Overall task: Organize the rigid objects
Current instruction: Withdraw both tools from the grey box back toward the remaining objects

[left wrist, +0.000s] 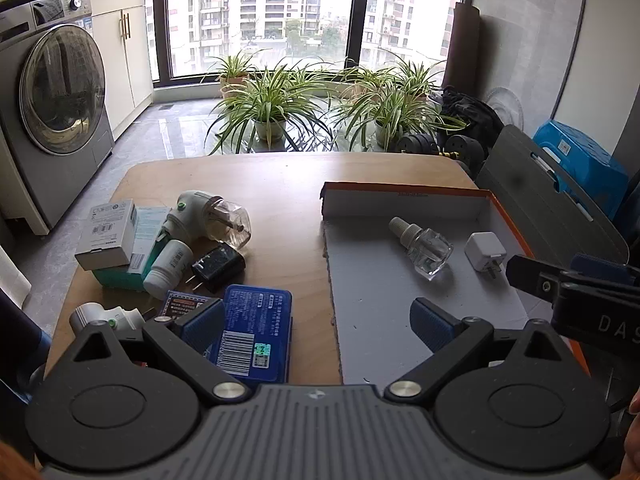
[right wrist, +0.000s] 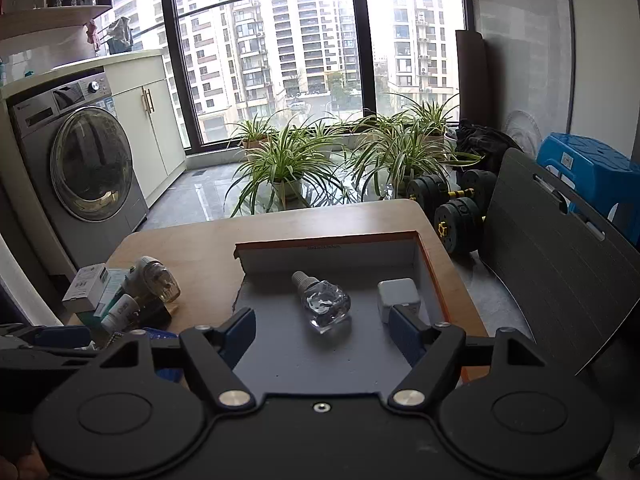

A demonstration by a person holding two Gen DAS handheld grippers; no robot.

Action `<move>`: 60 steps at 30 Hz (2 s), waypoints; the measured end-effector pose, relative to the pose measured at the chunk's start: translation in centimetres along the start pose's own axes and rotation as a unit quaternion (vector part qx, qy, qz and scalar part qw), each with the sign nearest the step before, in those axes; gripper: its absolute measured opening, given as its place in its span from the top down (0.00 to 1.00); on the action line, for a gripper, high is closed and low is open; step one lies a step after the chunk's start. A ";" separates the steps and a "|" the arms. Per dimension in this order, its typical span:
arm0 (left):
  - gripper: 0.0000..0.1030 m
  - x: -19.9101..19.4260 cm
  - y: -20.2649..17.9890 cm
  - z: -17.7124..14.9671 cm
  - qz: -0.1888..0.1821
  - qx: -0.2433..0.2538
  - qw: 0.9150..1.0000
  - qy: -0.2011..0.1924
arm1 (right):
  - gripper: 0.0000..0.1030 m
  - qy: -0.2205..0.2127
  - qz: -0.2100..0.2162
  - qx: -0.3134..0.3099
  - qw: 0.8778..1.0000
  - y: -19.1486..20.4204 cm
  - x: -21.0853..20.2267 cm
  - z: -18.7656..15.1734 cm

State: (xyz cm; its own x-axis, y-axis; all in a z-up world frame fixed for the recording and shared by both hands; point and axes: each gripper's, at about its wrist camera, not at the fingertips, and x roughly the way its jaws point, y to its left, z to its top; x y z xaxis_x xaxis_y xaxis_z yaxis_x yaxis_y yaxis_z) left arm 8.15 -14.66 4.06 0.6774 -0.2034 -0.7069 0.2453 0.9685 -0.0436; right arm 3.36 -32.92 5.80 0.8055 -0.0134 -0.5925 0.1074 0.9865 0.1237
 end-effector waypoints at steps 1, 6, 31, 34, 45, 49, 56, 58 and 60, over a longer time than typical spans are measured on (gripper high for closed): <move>0.01 -0.1 0.1 0.0 0.002 -0.001 1.000 -0.001 | 0.16 0.000 0.001 -0.001 1.000 0.2 0.0 0.0; 0.02 -0.4 0.9 -0.4 0.004 -0.008 1.000 -0.002 | 0.16 0.002 0.004 -0.009 1.000 0.7 -0.1 -0.2; 0.02 -1.2 5.0 -1.8 0.028 -0.030 0.999 0.004 | 0.16 0.024 0.034 -0.038 0.998 5.2 1.1 -1.3; 0.02 -1.3 5.7 -1.9 0.030 -0.036 0.999 0.004 | 0.16 0.025 0.038 -0.044 0.998 5.8 1.2 -1.4; 0.02 -1.7 8.9 -3.2 0.038 -0.052 0.998 0.009 | 0.16 0.040 0.064 -0.065 0.995 9.0 1.9 -2.6; 0.02 -1.8 10.2 -3.9 0.045 -0.058 0.997 0.012 | 0.16 0.046 0.074 -0.070 0.994 10.4 2.3 -3.2; 0.02 -1.5 12.5 -4.8 0.047 -0.075 0.996 0.017 | 0.16 0.056 0.090 -0.079 0.991 12.3 3.1 -4.2; 0.02 -1.3 13.0 -5.1 0.045 -0.077 0.996 0.019 | 0.16 0.055 0.091 -0.082 0.991 12.7 3.2 -4.4; 0.02 -1.0 13.5 -5.4 0.047 -0.077 0.996 0.021 | 0.16 0.053 0.089 -0.084 0.991 12.9 3.2 -4.6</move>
State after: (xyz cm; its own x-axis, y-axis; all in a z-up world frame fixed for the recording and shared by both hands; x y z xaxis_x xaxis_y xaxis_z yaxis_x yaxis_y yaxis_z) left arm 7.06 -0.60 0.40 0.6623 -0.1088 -0.7413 0.0708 0.9941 -0.0826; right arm 4.64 -19.47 1.84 0.7356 0.1713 -0.6554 -0.1364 0.9851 0.1044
